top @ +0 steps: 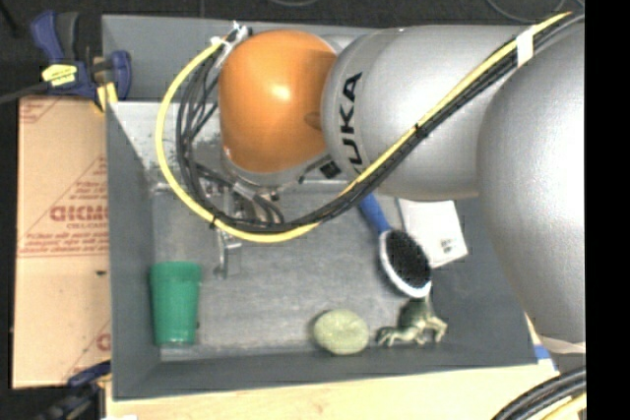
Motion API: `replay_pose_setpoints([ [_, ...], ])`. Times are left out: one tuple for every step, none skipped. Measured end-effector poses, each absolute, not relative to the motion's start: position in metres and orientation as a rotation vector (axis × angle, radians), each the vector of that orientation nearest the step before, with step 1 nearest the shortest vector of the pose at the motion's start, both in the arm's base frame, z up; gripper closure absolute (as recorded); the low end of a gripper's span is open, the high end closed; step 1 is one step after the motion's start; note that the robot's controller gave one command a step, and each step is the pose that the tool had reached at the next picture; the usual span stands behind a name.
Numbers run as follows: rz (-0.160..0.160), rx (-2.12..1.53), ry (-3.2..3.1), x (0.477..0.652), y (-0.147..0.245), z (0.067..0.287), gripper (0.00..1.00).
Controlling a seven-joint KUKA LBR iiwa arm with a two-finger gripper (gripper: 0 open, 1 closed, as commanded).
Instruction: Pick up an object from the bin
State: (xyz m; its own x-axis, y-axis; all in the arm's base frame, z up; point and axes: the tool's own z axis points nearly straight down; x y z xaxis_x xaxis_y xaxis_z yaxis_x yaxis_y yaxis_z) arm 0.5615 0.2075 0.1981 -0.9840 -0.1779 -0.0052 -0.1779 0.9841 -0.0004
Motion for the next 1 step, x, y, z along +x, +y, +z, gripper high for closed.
replay_pose_setpoints([
  [0.000, -0.623, 3.081, 0.5201, 0.2375, 0.1588, 0.00],
])
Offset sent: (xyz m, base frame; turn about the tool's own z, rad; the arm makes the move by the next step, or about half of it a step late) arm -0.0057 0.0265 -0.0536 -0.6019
